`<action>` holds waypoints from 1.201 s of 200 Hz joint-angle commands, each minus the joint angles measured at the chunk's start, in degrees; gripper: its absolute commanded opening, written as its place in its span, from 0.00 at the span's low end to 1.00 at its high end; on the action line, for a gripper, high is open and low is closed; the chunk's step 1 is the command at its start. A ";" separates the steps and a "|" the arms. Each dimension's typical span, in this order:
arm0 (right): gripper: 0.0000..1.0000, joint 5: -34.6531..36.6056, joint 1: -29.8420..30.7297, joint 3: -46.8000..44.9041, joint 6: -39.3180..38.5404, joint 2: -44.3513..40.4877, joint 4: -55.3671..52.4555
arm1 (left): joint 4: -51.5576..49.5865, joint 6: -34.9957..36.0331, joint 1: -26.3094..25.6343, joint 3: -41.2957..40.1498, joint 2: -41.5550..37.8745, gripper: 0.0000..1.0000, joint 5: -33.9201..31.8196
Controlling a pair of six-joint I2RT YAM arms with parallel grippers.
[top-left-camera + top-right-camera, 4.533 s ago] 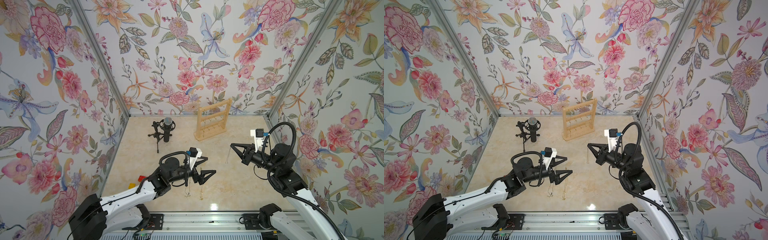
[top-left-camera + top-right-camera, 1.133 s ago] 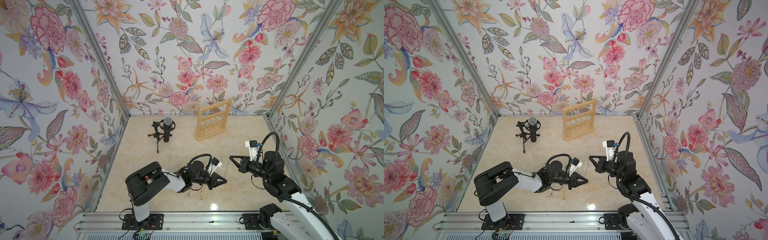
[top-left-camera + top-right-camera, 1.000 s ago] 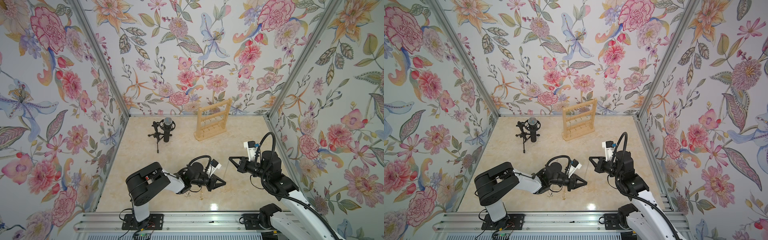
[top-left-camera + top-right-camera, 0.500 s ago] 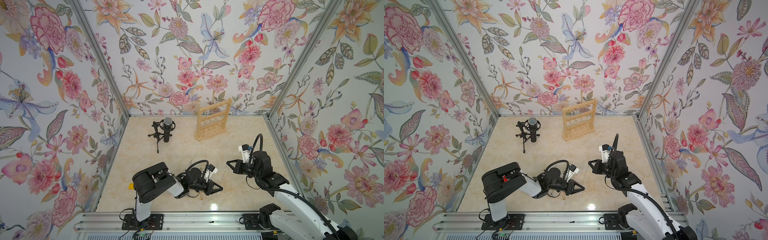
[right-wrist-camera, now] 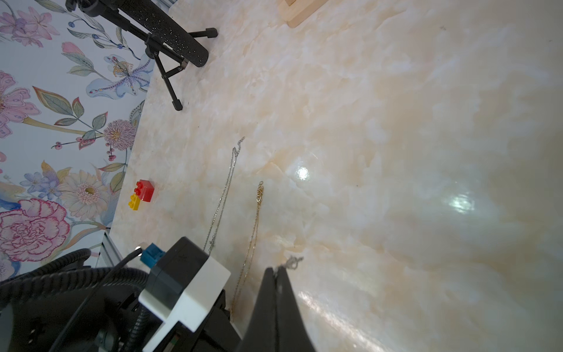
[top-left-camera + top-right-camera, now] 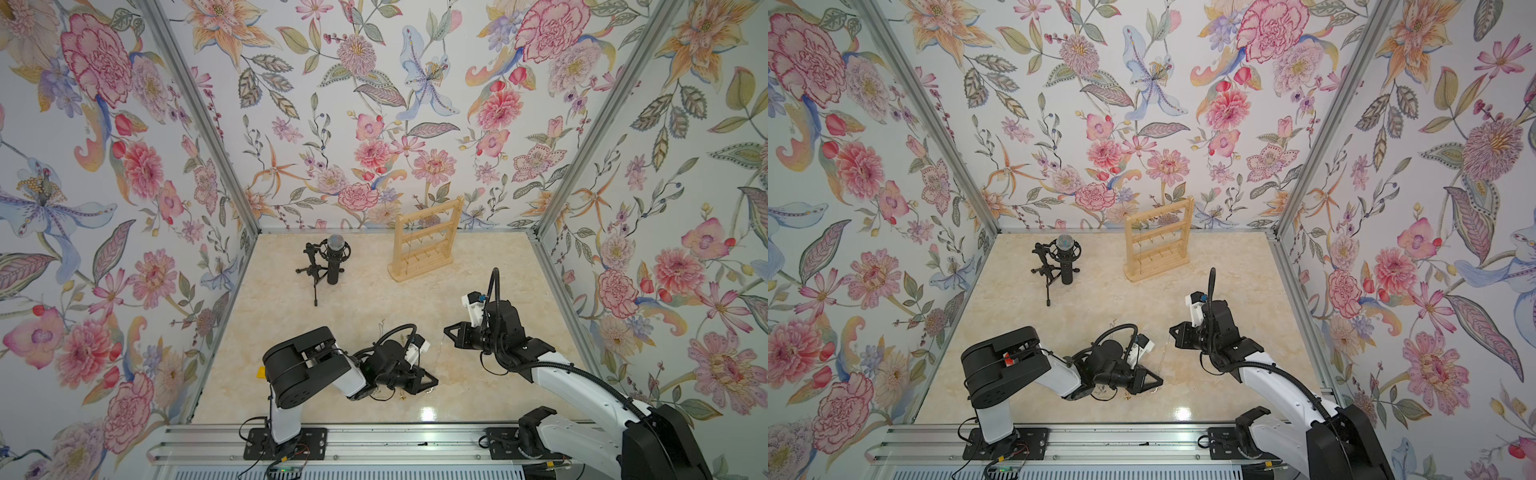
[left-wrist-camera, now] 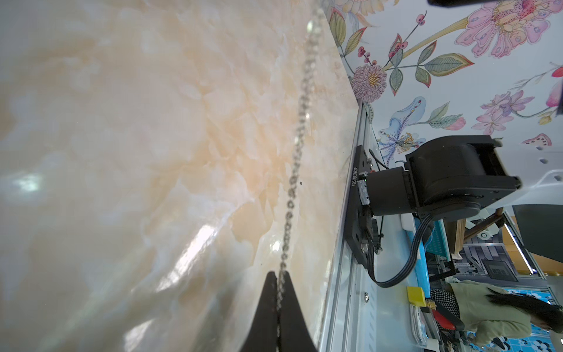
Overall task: Take the necklace off the jewelry display stand
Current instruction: Place the necklace at the center of the board.
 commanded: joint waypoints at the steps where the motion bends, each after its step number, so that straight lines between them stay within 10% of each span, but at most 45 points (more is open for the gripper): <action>1: 0.00 2.69 0.79 1.28 -1.36 1.94 3.04 | -5.28 -0.52 -2.01 1.10 -1.25 0.04 -1.89; 240: 0.00 4.25 3.76 11.71 -3.15 23.98 4.77 | -20.78 2.30 -3.08 4.00 -2.50 0.05 -6.95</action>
